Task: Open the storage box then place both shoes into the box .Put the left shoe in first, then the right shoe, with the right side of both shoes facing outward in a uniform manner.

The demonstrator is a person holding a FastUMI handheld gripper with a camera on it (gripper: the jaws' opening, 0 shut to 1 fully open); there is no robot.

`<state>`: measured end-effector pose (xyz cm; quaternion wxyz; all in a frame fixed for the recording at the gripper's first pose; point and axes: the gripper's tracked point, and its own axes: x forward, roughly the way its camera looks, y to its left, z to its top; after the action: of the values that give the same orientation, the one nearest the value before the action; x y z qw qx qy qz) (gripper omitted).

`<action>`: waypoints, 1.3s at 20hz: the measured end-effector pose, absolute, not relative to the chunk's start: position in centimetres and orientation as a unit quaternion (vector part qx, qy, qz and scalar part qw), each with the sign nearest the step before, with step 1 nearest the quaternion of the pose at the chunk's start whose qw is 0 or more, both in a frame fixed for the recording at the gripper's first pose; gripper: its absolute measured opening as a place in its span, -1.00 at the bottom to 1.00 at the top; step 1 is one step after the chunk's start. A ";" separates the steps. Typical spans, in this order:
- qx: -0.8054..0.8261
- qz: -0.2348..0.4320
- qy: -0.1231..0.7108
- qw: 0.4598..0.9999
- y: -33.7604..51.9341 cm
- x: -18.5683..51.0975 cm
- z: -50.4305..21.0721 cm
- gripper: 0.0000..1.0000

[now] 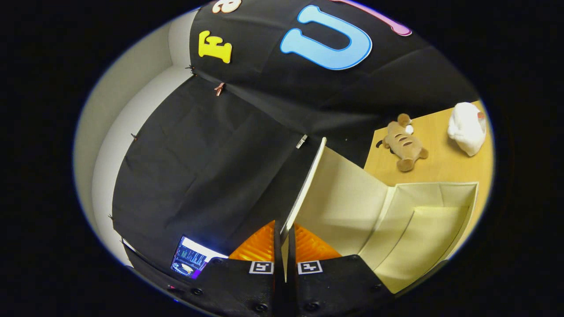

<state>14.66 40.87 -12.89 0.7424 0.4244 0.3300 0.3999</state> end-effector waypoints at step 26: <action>0.281 0.329 0.234 0.871 33.6 14.1 -13.7 0.68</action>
<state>14.10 33.63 -13.73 0.8707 0.2811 0.2341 0.3286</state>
